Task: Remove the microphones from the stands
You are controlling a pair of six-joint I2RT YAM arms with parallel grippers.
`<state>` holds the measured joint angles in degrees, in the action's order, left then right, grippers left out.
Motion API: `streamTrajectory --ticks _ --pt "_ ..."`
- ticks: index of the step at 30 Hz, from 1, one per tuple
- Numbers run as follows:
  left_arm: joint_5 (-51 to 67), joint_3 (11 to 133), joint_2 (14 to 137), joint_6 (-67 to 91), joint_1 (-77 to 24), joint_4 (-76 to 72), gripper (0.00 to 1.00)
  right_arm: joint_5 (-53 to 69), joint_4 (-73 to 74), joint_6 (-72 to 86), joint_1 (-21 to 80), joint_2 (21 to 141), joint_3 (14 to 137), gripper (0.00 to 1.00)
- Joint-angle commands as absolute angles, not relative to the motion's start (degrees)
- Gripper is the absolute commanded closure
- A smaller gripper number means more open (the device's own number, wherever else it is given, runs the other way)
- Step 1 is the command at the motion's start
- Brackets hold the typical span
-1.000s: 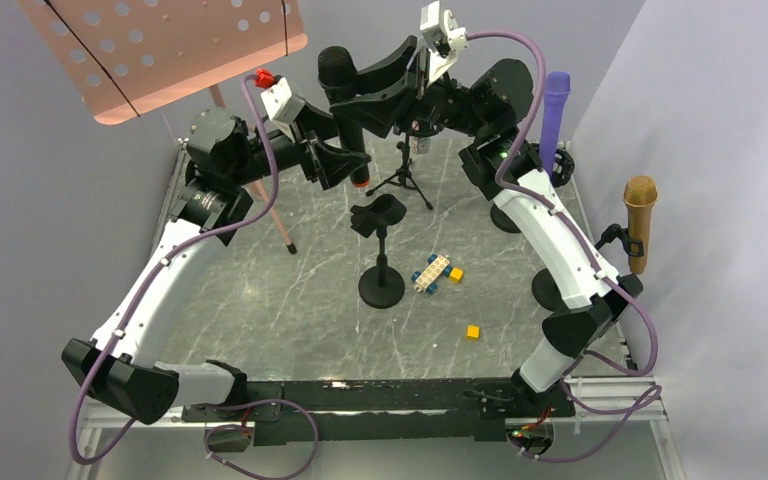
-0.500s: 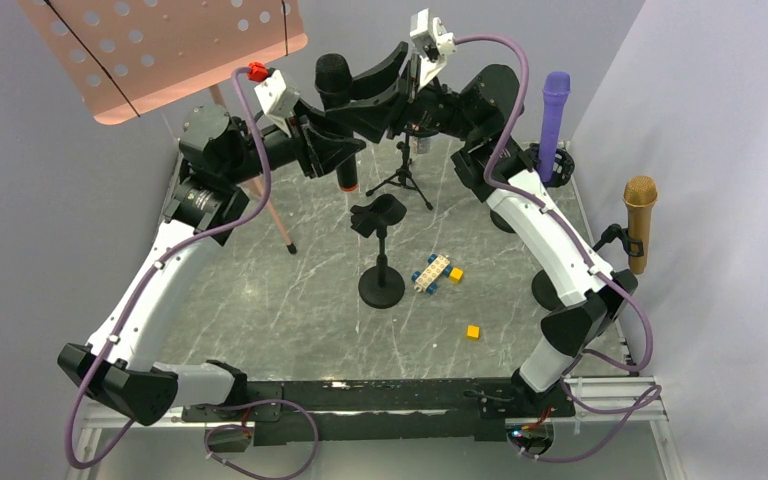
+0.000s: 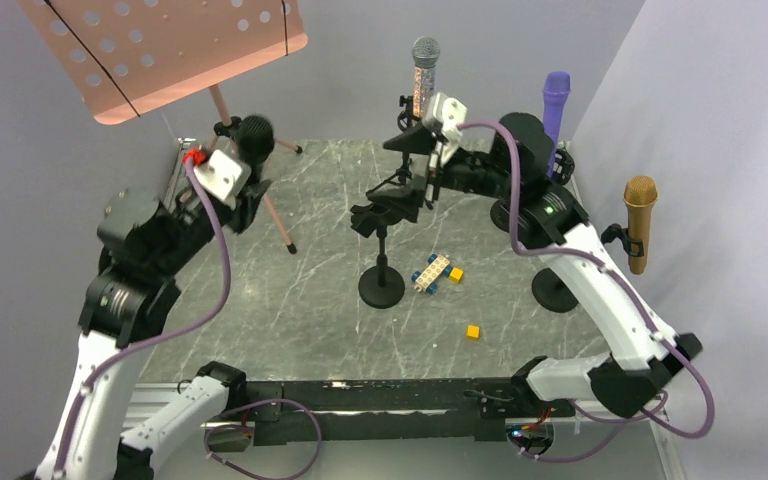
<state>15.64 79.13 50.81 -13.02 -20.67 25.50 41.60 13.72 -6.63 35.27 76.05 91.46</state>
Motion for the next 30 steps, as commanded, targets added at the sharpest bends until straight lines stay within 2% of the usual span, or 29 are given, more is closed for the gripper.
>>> streamTrajectory --ticks 1,5,8,12,18,26,30 --pt "-5.0 70.7 46.8 -25.4 -16.3 45.7 1.0 34.9 23.1 -17.9 33.3 69.6 88.6 0.0" --pt "-8.4 63.6 47.1 -24.3 -10.7 58.9 1.0 32.2 24.6 -17.2 31.7 70.4 90.6 0.0" --pt "-7.7 57.9 45.8 -22.8 -5.2 60.9 1.0 33.5 20.9 -14.2 30.4 70.6 89.6 0.0" --pt "-7.3 50.6 43.5 -22.5 4.0 55.3 1.0 35.8 18.2 -11.7 29.7 71.7 89.3 0.0" --pt "-6.7 43.1 50.7 -24.9 16.4 48.5 1.0 36.7 19.1 -11.8 29.7 73.5 91.9 0.0" --pt "-8.2 39.1 60.7 -28.0 24.4 38.8 1.0 40.6 27.2 -18.1 29.7 73.9 95.0 0.0" --pt "-9.2 37.0 63.3 -30.3 25.3 32.1 1.0 42.5 32.2 -21.5 29.8 74.1 96.9 0.0"
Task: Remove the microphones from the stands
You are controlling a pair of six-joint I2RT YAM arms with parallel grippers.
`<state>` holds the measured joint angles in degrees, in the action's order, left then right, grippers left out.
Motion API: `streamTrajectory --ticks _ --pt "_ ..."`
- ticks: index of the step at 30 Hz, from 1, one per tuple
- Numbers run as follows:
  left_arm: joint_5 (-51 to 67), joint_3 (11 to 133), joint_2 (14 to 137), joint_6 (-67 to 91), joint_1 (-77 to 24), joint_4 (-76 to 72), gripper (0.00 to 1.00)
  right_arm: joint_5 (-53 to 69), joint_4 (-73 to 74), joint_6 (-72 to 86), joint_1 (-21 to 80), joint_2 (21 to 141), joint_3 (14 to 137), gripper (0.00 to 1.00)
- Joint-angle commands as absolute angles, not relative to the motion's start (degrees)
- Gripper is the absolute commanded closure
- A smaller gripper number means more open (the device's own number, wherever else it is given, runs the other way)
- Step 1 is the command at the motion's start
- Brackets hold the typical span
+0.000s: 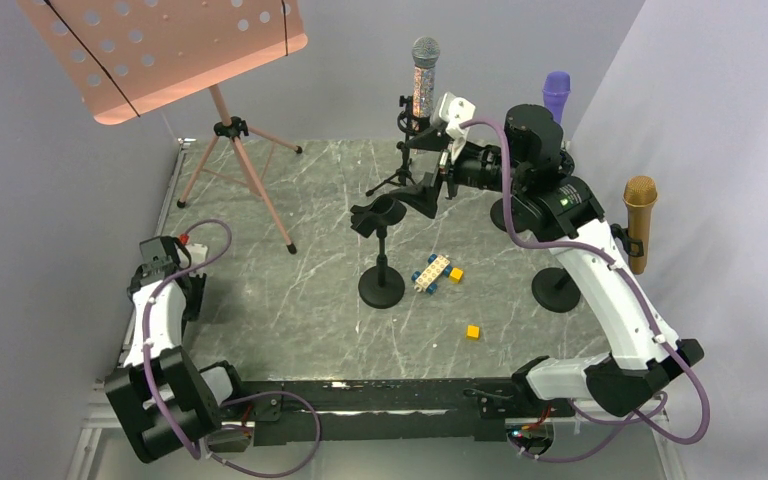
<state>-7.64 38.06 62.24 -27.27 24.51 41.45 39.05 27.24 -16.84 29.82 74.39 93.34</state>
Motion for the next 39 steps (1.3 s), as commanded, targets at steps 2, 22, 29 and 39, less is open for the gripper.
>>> streamTrajectory --ticks 2,22,29,39 --pt "-9.3 36.1 64.9 -31.5 25.4 29.3 1.0 42.6 34.0 -22.7 29.7 74.3 97.7 0.0" --pt "-4.8 38.7 78.3 -29.4 26.1 28.8 0.46 42.4 39.5 -27.0 29.8 73.8 96.7 0.0" --pt "-4.0 38.8 78.7 -28.2 26.0 29.8 0.44 43.1 39.7 -28.0 29.8 73.9 96.6 0.0" --pt "-4.4 41.4 68.4 -24.3 25.9 35.3 0.31 48.1 41.8 -31.3 30.6 75.8 98.8 0.0"
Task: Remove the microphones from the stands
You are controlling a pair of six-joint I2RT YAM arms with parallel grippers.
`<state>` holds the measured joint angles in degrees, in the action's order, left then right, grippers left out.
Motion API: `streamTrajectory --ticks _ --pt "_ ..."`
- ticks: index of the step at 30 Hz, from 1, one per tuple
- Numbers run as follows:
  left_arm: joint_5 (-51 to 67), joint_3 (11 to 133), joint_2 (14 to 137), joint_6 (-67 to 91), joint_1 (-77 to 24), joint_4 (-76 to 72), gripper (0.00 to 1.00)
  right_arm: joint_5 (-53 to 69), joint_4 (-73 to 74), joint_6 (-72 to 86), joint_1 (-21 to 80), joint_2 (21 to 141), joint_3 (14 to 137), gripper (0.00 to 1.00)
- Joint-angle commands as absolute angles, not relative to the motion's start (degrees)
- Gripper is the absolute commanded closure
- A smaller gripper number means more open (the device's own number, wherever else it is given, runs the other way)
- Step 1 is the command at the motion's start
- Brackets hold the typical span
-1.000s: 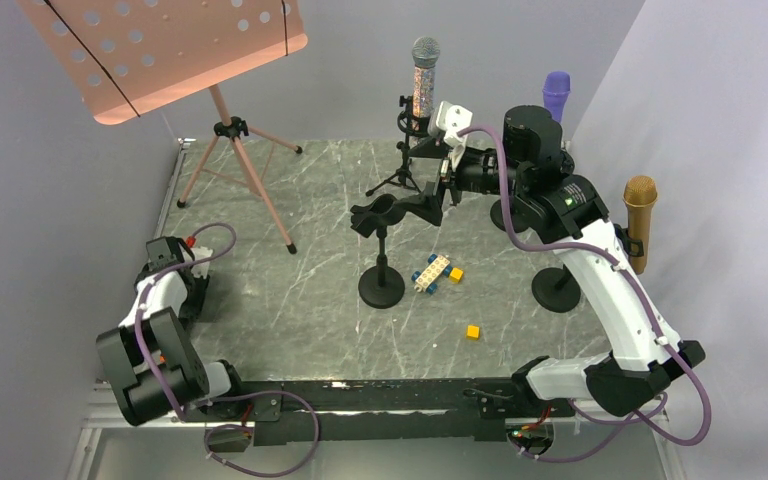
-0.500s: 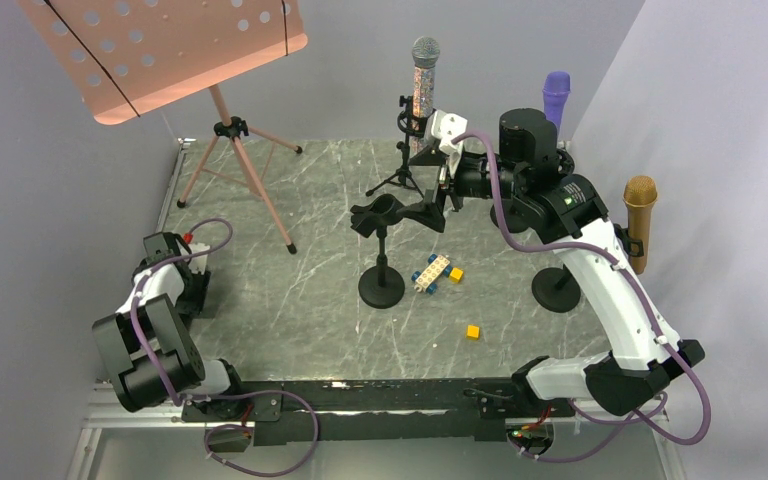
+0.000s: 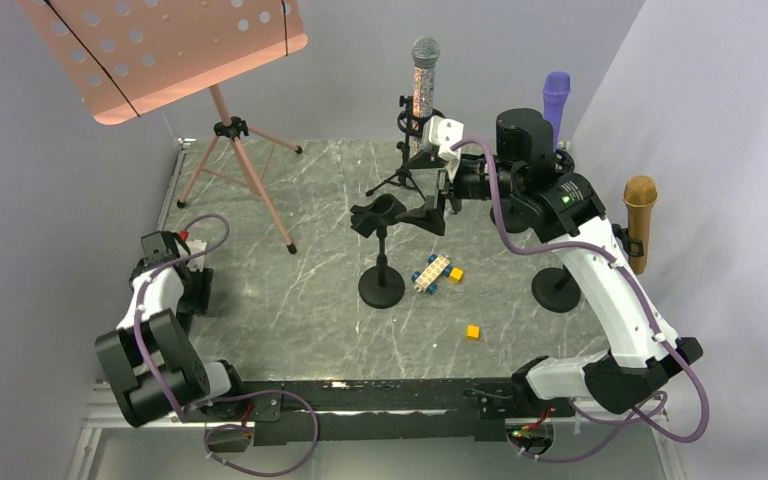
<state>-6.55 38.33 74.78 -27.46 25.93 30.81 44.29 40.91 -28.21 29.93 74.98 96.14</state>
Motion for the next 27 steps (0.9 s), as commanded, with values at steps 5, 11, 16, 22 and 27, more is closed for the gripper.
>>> streamTrajectory --ticks 5,11,16,22,27 --pt "-1.6 45.9 60.0 -23.0 24.1 42.5 0.3 47.9 42.9 -33.0 32.4 78.8 100.9 0.0" --pt "2.3 49.1 53.2 -23.3 11.3 48.6 0.31 40.1 46.3 -37.0 39.1 86.0 107.3 0.0" --pt "10.0 55.0 50.1 -21.9 5.8 51.2 0.31 29.8 57.7 -34.2 43.0 97.5 122.2 0.05" --pt "26.4 58.5 48.4 -22.7 4.3 51.6 0.3 28.2 73.3 -34.1 43.0 105.0 137.9 0.09" --pt "31.1 58.5 47.9 -22.6 1.6 50.0 0.31 26.2 68.6 -35.1 43.1 97.9 128.5 0.07"
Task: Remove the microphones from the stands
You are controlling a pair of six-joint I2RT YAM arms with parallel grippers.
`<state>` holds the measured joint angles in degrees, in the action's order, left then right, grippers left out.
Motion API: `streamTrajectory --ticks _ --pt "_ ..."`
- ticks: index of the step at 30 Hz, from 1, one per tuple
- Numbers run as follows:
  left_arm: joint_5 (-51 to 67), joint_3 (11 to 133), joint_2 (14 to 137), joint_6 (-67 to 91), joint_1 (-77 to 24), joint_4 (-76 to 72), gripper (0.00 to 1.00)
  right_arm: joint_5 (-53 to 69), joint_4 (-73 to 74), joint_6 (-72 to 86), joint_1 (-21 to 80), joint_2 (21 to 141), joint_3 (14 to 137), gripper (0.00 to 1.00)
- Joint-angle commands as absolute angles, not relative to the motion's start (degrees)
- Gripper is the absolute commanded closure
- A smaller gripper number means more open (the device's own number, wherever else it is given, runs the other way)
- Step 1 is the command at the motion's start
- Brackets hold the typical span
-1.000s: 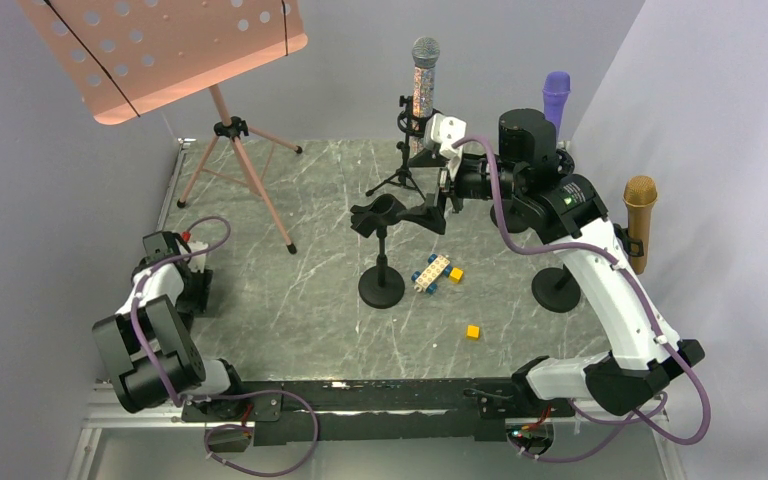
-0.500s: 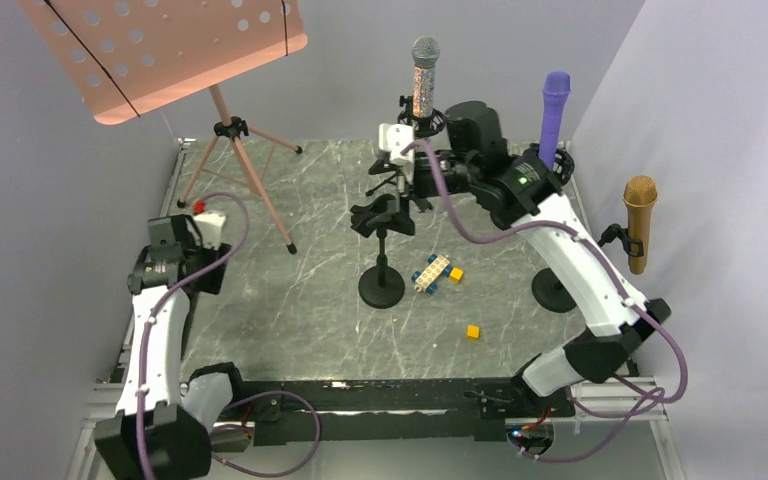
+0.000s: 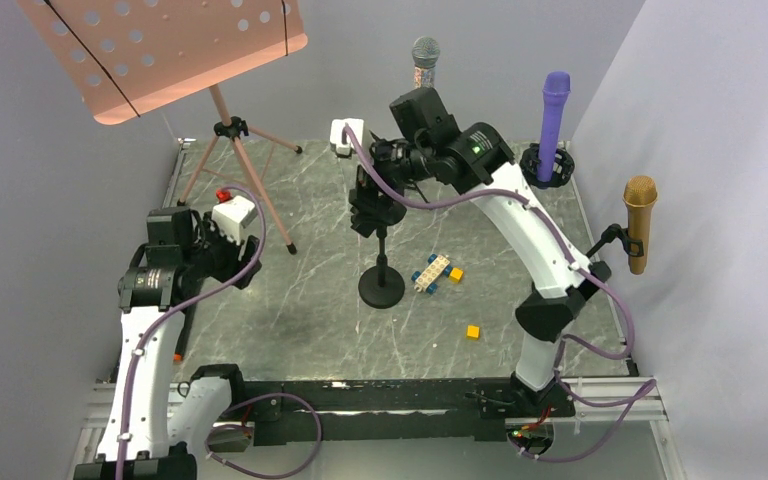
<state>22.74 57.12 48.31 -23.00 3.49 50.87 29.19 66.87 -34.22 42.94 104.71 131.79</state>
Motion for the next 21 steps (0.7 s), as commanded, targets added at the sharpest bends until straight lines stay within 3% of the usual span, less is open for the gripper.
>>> streamTrajectory --ticks 1,6,14,21 --pt "31.7 59.0 48.1 -22.2 1.0 49.9 0.31 25.5 69.8 -35.5 43.2 98.2 128.7 0.07" --pt "35.0 61.1 49.5 -20.7 -2.0 49.0 0.31 21.7 77.9 -34.7 43.2 103.5 134.0 0.13" --pt "38.1 62.8 51.8 -22.1 -6.0 48.3 0.32 20.2 76.4 -36.7 43.2 106.2 133.1 0.29" --pt "40.7 62.8 52.8 -22.8 -8.2 46.8 0.34 23.0 85.0 -39.4 43.3 109.9 139.4 0.59"
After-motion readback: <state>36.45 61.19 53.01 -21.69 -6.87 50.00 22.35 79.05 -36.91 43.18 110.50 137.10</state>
